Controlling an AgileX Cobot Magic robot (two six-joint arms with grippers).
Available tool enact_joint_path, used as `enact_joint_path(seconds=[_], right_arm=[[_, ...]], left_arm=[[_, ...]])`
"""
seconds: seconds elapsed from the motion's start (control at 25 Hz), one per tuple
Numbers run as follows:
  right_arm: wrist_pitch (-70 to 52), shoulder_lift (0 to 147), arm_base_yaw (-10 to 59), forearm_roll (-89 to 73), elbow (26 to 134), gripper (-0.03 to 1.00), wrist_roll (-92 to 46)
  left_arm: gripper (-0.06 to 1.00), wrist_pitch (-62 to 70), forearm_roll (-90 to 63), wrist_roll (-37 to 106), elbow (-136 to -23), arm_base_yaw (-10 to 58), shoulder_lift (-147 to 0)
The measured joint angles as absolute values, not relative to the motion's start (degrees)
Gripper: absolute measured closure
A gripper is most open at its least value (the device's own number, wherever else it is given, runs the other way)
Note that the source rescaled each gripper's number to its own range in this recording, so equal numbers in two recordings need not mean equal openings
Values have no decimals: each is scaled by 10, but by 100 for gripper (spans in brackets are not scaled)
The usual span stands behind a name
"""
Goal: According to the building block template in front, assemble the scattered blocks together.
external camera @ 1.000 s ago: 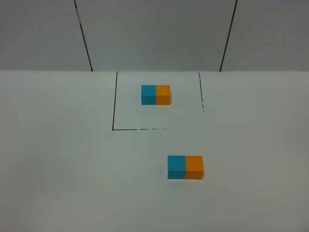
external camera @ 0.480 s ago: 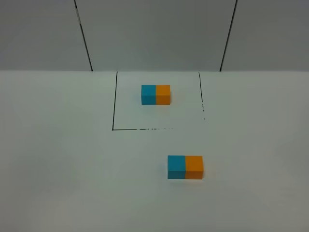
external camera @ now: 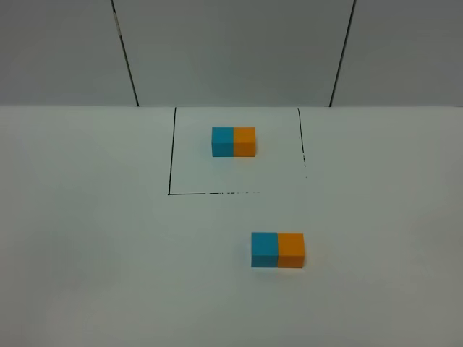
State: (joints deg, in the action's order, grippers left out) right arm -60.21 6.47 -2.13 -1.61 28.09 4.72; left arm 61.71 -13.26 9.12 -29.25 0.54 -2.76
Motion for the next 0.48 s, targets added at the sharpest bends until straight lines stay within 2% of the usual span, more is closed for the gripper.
enact_joint_path(seconds=[0.48], right_arm=[[-603, -3, -21, 0, 281, -3, 62]], left_arm=[[27, 617, -133, 92, -292, 5, -28]])
